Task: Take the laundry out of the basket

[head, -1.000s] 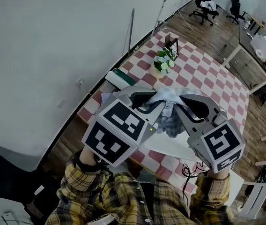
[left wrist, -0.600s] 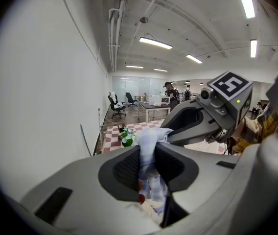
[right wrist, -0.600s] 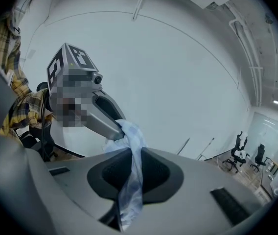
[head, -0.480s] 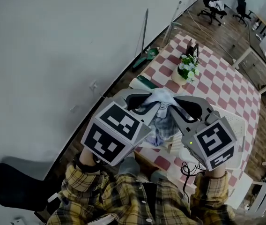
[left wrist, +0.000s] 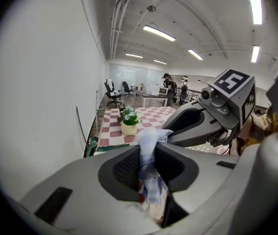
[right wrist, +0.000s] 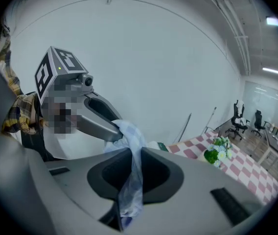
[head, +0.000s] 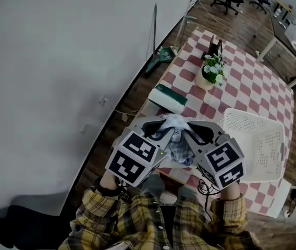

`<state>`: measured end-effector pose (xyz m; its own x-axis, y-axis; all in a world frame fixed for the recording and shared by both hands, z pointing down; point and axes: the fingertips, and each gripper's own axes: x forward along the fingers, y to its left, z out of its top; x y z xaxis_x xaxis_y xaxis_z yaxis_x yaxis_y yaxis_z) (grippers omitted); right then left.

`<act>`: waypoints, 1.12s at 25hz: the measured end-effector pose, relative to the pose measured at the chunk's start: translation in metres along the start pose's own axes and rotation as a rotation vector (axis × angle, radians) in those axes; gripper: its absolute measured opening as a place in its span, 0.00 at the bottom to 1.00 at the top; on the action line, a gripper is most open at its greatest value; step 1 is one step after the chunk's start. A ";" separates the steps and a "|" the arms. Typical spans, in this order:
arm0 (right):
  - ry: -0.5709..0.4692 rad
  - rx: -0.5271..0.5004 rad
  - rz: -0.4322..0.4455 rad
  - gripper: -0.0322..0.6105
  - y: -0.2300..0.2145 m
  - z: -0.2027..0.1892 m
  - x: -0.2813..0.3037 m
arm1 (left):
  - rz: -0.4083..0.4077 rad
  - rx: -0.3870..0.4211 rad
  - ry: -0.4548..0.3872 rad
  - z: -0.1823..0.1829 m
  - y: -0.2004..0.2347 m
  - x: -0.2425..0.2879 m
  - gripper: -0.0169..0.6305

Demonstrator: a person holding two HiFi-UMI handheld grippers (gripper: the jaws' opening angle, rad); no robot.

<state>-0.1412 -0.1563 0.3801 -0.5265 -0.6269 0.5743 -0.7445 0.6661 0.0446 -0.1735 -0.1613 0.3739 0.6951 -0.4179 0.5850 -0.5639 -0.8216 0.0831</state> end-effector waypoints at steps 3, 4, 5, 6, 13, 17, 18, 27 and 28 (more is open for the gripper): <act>0.025 0.052 -0.025 0.16 -0.005 -0.017 0.021 | -0.003 -0.005 0.010 -0.017 0.011 0.019 0.22; 0.035 0.070 -0.035 0.16 -0.005 -0.023 0.027 | -0.003 -0.006 0.016 -0.023 0.014 0.024 0.22; 0.043 0.088 -0.044 0.16 -0.006 -0.029 0.033 | -0.004 -0.006 0.022 -0.028 0.016 0.029 0.22; 0.052 0.107 -0.053 0.16 -0.006 -0.036 0.037 | -0.008 -0.008 0.029 -0.034 0.017 0.034 0.22; 0.128 0.202 -0.098 0.16 -0.004 -0.074 0.062 | -0.023 -0.041 0.054 -0.071 0.021 0.063 0.22; 0.157 0.262 -0.098 0.16 -0.002 -0.094 0.077 | -0.018 -0.062 0.069 -0.091 0.026 0.075 0.22; 0.165 0.275 -0.096 0.16 -0.001 -0.100 0.081 | -0.013 -0.061 0.079 -0.097 0.027 0.079 0.22; 0.189 0.361 -0.089 0.17 0.004 -0.126 0.092 | -0.017 -0.114 0.096 -0.120 0.024 0.093 0.23; 0.190 0.364 -0.092 0.17 0.004 -0.126 0.091 | -0.015 -0.119 0.094 -0.120 0.024 0.092 0.23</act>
<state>-0.1403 -0.1604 0.5354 -0.3915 -0.5685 0.7235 -0.8991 0.4036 -0.1694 -0.1767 -0.1731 0.5266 0.6621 -0.3634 0.6554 -0.6067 -0.7734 0.1840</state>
